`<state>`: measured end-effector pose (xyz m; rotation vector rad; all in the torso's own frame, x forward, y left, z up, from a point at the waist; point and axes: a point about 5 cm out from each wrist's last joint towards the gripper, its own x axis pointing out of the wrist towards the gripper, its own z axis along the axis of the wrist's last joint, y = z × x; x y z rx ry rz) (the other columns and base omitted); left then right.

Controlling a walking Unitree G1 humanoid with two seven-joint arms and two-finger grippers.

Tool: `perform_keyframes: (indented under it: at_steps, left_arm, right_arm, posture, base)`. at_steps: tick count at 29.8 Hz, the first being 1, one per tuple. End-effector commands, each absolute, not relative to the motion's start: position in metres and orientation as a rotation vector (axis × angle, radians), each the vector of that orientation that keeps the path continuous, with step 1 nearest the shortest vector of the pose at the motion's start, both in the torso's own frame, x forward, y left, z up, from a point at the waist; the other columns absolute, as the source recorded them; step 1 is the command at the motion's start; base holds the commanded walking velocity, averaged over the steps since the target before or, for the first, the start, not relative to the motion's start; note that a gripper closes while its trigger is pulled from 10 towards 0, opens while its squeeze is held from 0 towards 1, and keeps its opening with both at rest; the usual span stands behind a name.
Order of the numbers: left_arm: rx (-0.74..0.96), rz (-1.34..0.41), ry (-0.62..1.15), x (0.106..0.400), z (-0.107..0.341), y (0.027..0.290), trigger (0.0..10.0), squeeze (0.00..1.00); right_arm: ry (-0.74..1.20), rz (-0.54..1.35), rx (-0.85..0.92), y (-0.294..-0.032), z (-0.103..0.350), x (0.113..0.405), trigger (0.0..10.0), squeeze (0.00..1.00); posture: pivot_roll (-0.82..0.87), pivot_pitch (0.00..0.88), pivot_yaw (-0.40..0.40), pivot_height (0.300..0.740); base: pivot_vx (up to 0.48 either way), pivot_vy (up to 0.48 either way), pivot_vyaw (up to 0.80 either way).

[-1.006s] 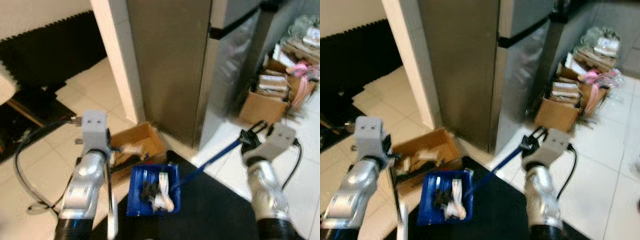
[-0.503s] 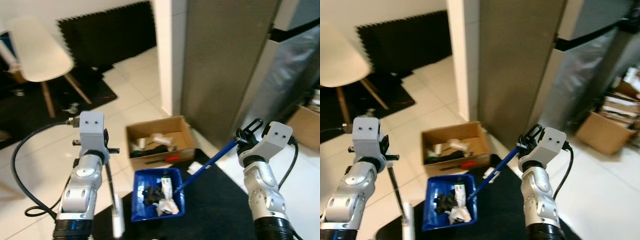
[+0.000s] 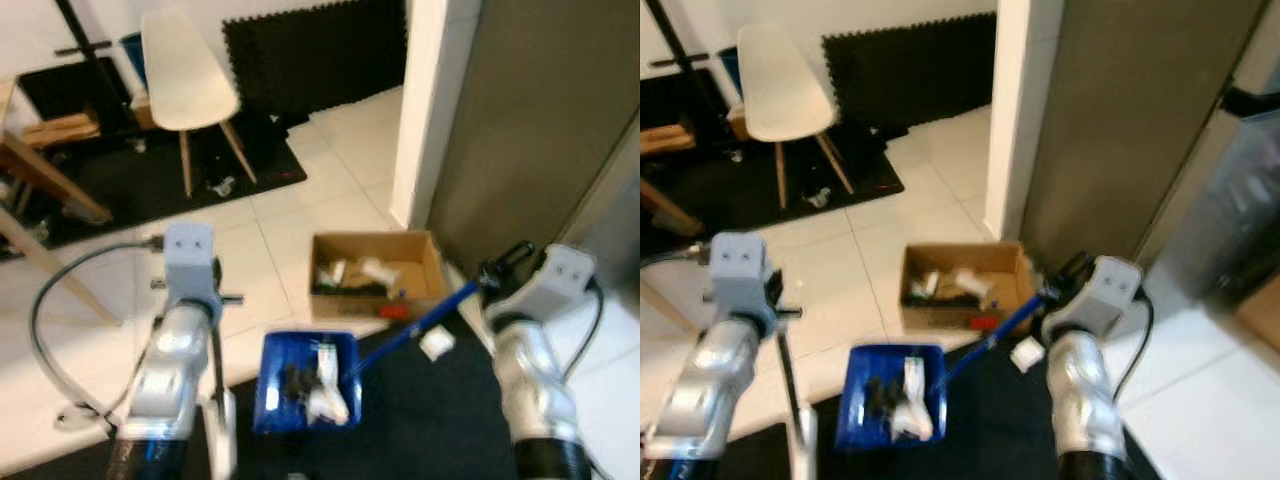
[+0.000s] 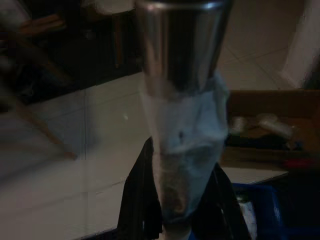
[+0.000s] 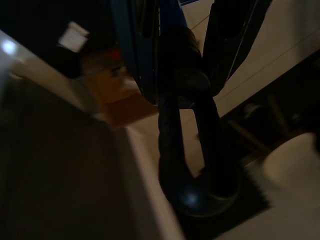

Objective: Sweep floor

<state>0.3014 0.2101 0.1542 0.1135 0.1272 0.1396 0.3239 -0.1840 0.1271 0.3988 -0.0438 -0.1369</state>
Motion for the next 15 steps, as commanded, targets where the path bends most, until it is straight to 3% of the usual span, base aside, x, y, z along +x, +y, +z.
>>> perform_keyframes:
  at_steps: [1, 15]
  left_arm:
    - [0.137, 0.134, 0.103, 0.3018, 0.1598, 0.2088, 10.0, 0.0]
    - [0.137, 0.132, 0.103, 0.3023, 0.1596, 0.2083, 10.0, 0.0]
  right_arm:
    - [-0.069, -0.146, 0.421, -0.1875, 0.1315, 0.3231, 10.0, 0.0]
    - [-0.068, -0.145, 0.428, -0.1878, 0.131, 0.3232, 10.0, 0.0]
  posture:
    - [0.04, 0.098, 0.025, 0.74]
    - [0.04, 0.099, 0.027, 0.74]
  base:
    - [0.0, 0.0, 0.0]
    - [0.0, 0.0, 0.0]
